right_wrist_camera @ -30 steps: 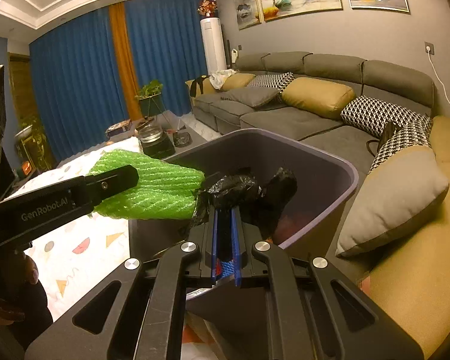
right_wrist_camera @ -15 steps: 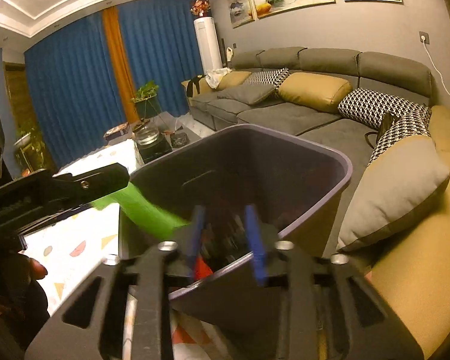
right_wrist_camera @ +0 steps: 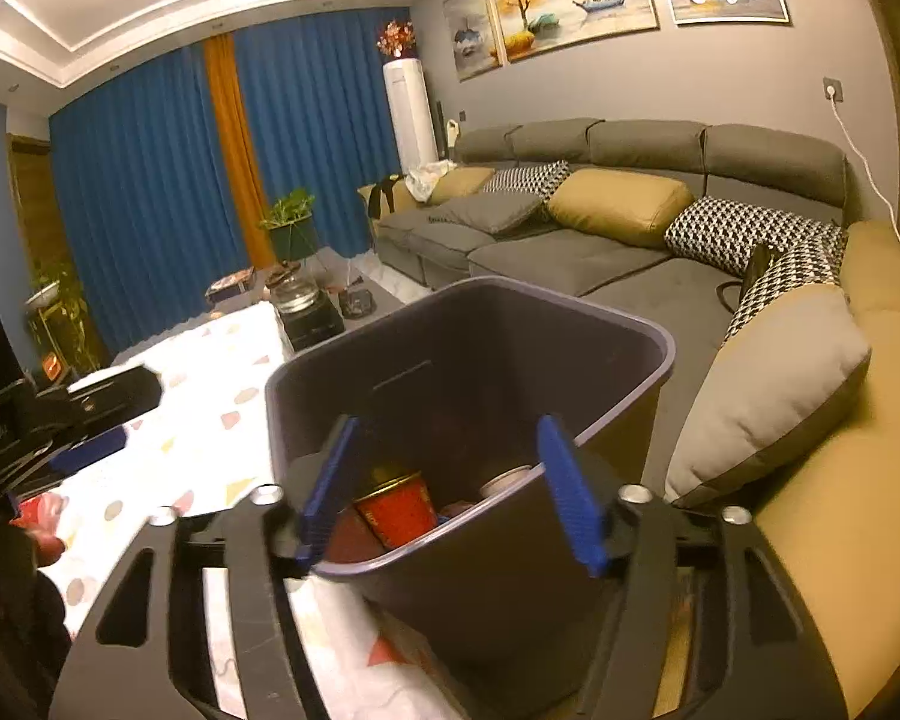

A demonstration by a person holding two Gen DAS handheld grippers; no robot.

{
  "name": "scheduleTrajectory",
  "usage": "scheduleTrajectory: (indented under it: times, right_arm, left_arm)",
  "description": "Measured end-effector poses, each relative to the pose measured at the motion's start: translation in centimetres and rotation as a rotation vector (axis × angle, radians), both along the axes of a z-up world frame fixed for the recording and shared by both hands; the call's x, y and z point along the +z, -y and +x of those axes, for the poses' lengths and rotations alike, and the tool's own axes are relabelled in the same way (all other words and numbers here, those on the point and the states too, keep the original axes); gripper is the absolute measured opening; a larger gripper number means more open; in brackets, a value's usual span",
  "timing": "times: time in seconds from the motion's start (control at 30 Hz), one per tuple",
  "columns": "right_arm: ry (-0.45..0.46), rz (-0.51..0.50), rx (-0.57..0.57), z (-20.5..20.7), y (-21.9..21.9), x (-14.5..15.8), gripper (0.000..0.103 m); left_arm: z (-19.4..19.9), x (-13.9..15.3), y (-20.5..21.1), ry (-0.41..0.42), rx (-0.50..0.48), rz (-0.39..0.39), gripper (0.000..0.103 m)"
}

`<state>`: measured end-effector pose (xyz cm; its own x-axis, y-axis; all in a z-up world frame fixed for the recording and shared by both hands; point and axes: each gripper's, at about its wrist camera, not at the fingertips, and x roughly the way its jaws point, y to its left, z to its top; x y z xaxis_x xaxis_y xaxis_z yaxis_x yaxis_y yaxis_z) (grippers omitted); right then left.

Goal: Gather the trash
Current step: 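Move both grippers back from the bin toward the table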

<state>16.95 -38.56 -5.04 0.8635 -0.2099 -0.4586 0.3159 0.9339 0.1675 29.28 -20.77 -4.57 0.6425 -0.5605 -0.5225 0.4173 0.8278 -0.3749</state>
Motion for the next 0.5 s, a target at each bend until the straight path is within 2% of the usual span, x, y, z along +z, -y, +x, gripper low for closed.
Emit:
scheduleTrajectory:
  times: [0.2, 0.5]
  right_arm:
    - [0.027, -0.020, 0.023, -1.2, -2.8, 0.9, 0.084]
    - [0.062, -0.053, 0.154, -2.0, -9.3, 2.7, 0.086]
  left_arm:
    - [-2.4, 1.0, -5.7, 0.020, 0.115, 0.038, 0.094]
    - [-5.5, 1.7, -17.2, 0.049, 0.334, 0.092, 0.094]
